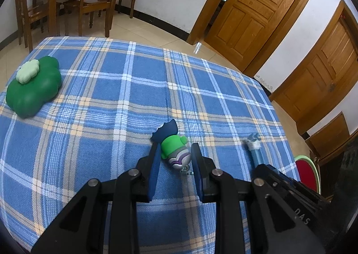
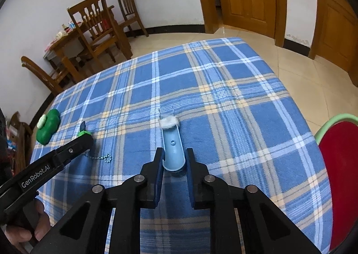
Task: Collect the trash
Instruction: 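Grasp the green-purple toy figure with the left tool while the right tool grasps the blue slide, then carry the toy figure and blue slide over the red bin with both tools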
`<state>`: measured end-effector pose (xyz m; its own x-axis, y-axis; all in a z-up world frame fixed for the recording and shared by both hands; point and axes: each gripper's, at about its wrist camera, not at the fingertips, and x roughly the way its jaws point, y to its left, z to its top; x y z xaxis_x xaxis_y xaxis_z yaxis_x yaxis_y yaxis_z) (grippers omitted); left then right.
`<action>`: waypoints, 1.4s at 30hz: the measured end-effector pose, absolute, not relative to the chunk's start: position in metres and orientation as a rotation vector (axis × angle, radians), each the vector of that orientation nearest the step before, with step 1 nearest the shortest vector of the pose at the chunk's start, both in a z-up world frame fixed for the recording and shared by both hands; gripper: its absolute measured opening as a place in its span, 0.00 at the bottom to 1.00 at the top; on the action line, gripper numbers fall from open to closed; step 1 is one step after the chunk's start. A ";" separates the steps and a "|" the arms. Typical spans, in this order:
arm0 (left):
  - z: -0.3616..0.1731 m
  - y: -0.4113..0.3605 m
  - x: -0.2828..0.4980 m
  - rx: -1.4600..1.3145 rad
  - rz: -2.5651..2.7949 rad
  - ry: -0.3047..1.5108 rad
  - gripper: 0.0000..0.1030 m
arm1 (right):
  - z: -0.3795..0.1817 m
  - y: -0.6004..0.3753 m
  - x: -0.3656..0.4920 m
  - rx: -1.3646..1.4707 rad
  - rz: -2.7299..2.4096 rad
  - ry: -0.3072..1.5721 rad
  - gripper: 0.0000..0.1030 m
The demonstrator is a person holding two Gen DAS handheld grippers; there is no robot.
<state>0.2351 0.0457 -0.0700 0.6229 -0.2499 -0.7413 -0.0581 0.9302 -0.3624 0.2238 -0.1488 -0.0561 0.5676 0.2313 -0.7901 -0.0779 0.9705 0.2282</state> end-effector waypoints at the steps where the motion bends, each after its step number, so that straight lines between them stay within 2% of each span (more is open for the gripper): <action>1: -0.070 0.045 0.235 -0.371 -0.113 0.896 0.26 | -0.055 -0.151 0.223 0.180 0.182 0.947 0.18; 19: -0.059 0.016 0.230 -0.297 -0.158 0.882 0.26 | -0.028 -0.222 0.156 0.323 0.113 0.879 0.18; 42: -0.007 -0.072 0.187 -0.162 -0.319 0.854 0.26 | -0.022 -0.328 0.084 0.504 -0.040 0.793 0.18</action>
<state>0.1869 -0.0721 -0.0072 0.6136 -0.3401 -0.7127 0.2110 0.9403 -0.2670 0.0838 -0.3277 -0.0221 0.7071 0.1509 -0.6908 0.2202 0.8813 0.4180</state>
